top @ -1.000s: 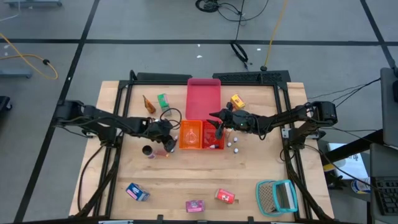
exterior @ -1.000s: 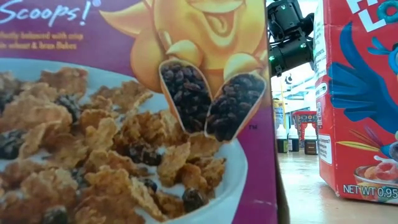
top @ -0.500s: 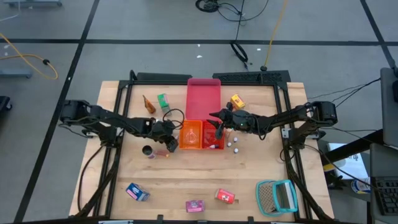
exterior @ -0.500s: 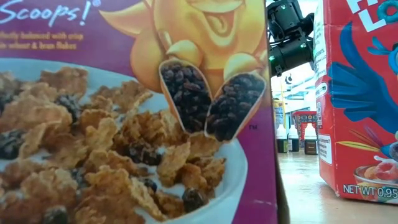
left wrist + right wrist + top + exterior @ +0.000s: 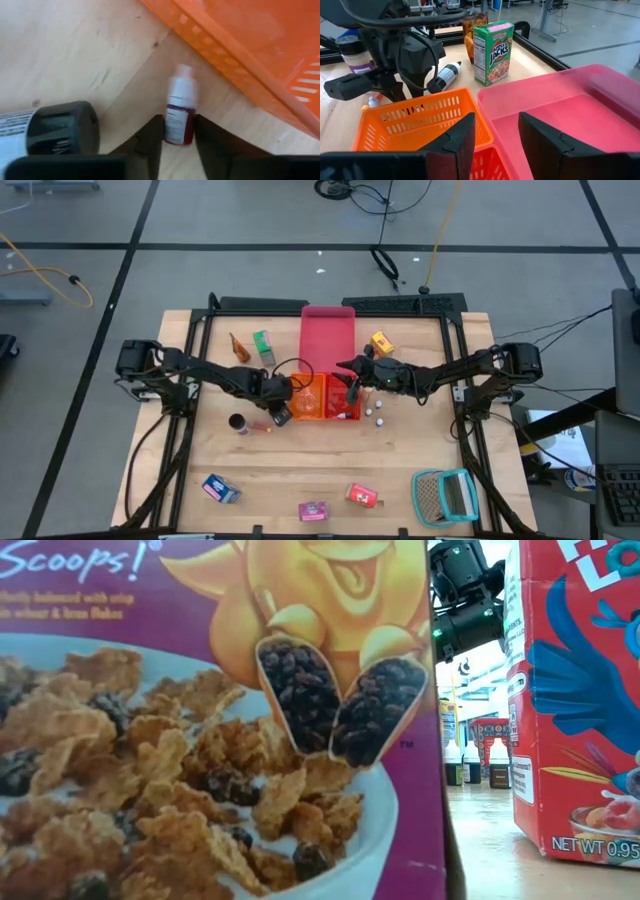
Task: Pick & Place Kitchen Items
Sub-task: Put the small orange food coloring bottle into the red basket
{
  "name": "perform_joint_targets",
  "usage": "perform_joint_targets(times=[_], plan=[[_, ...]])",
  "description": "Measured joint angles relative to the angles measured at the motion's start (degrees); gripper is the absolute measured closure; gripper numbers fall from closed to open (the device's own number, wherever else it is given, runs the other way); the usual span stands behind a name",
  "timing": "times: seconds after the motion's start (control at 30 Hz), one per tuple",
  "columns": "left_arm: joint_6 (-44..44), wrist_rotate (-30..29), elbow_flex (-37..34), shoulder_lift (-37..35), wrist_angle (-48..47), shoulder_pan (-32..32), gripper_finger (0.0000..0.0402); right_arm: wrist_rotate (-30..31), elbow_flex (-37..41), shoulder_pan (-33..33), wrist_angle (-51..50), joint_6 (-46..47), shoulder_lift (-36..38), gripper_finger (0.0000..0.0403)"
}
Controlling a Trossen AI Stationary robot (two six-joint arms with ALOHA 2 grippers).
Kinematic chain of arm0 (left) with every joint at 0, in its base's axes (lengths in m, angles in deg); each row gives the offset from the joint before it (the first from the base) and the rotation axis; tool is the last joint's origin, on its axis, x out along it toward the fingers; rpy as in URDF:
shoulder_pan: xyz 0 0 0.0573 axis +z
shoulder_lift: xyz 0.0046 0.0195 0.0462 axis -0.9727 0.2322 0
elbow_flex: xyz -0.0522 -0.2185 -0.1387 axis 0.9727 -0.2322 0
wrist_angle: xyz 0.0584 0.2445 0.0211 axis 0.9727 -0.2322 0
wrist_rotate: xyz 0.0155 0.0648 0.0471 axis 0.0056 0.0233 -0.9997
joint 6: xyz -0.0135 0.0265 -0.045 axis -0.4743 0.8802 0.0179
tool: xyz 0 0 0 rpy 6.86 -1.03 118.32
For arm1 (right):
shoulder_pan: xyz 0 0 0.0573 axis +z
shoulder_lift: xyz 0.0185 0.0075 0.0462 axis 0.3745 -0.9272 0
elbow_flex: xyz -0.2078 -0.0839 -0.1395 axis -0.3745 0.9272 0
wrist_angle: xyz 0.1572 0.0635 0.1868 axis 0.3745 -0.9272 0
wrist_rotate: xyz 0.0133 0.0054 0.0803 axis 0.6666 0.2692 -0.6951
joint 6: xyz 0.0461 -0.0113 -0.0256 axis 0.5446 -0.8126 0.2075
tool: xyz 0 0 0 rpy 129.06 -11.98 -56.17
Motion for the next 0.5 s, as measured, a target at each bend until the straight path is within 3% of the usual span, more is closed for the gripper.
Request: perform_joint_targets(times=[0.13, 0.5], plan=[[0.1, 0.1, 0.3, -0.1, -0.4, 0.0, 0.0372, 0.0, 0.0, 0.0, 0.0, 0.0, 0.0, 0.0261], [-4.4, 1.7, 0.1, -4.3, -7.0, -1.0, 0.0371, 0.0, 0.0, 0.0, 0.0, 0.0, 0.0, 0.0261]])
